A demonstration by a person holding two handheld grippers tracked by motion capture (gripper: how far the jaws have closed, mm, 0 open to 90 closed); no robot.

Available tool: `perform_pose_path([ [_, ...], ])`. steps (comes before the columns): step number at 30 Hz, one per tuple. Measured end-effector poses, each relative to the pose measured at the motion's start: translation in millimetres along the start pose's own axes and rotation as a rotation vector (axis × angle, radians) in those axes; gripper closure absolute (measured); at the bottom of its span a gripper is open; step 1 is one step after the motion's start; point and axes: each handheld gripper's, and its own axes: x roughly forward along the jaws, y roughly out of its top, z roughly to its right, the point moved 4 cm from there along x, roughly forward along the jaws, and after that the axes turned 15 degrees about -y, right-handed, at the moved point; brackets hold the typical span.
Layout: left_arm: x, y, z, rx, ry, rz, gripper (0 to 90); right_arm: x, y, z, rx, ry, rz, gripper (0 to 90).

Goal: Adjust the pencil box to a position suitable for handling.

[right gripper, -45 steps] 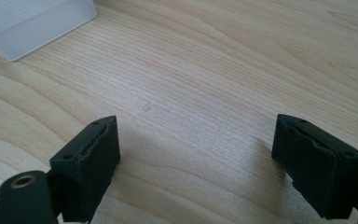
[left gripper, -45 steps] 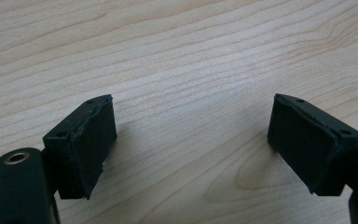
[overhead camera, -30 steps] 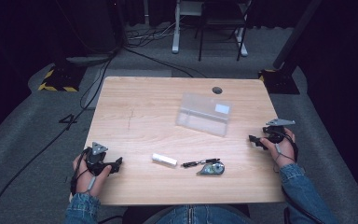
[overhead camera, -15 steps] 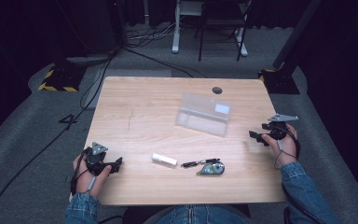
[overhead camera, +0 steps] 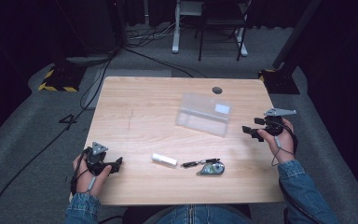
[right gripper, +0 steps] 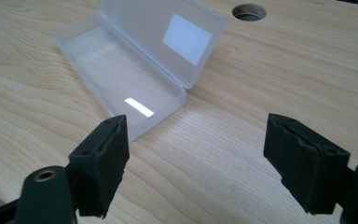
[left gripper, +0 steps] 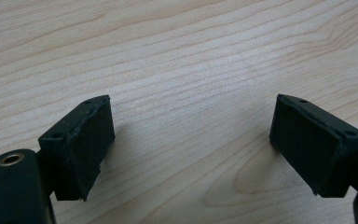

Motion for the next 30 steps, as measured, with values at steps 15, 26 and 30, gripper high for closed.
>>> perform_pose_path([
  [15,0.1,0.1,0.0,0.002,-0.001,-0.002,14.0,23.0,24.7,-32.7,-0.016,0.041,0.022,22.9],
  [26,0.0,0.0,0.2,0.001,-0.001,-0.001,14.0,61.7,21.3,-46.3,-0.023,-0.016,0.004,26.8],
  [30,0.2,0.0,0.5,-0.003,0.000,0.002,14.0,72.3,14.2,-48.7,-0.029,-0.017,-0.029,23.9],
])
